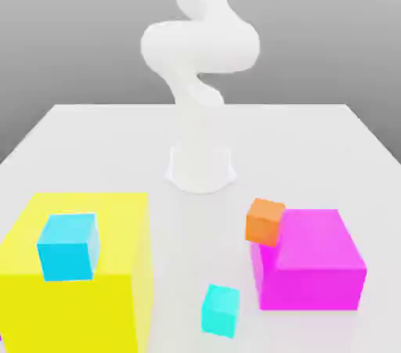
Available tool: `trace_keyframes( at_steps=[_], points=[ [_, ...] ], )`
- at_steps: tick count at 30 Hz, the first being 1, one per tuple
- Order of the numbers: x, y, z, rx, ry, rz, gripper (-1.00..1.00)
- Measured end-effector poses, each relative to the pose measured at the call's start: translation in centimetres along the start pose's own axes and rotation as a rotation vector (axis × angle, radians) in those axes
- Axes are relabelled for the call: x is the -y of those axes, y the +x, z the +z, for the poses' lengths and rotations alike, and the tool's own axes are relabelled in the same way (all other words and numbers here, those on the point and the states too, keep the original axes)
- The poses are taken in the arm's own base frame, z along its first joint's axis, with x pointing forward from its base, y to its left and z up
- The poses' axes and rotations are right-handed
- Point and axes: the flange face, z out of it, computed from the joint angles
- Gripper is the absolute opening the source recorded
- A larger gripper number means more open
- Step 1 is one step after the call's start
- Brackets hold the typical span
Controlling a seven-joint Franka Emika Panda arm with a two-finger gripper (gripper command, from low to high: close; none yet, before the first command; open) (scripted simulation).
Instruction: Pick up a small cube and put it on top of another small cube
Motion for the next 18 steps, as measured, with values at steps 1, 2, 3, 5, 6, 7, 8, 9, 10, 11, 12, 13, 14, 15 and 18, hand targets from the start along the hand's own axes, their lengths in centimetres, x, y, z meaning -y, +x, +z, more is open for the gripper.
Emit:
trace_keyframes(
  at_steps=[1, 2, 3, 5, 6, 7, 8, 9, 10, 11, 12, 13, 14, 15, 18],
  points=[
    [0.3, -0.4, 2.0, 0.015, -0.023, -0.006, 0.0],
    [0.4, -0.8, 4.0, 0.032, -0.046, -0.008, 0.0],
    [0.3, -1.2, 6.1, 0.049, -0.069, -0.007, 0.0],
    [0.1, -2.3, 10.2, 0.085, -0.115, -0.003, 0.0],
    [-0.2, -2.9, 12.3, 0.103, -0.137, -0.001, 0.0],
    [-0.5, -3.5, 14.3, 0.122, -0.16, 0.002, 0.0],
    [-0.9, -4.2, 16.2, 0.141, -0.181, 0.005, 0.0],
    [-1.3, -5.0, 18.1, 0.161, -0.203, 0.008, 0.0],
    [-1.8, -5.8, 20.0, 0.181, -0.224, 0.011, 0.0],
    [-2.4, -6.7, 21.8, 0.201, -0.245, 0.015, 0.0],
    [-3.0, -7.6, 23.5, 0.221, -0.265, 0.018, 0.0],
    [-3.7, -8.6, 25.2, 0.242, -0.285, 0.023, 0.0],
    [-4.5, -9.5, 26.9, 0.263, -0.307, 0.034, 0.0],
    [-5.4, -10.6, 28.5, 0.284, -0.329, 0.046, 0.0],
    [-8.5, -13.8, 32.9, 0.347, -0.396, 0.091, 0.0]
  ],
)
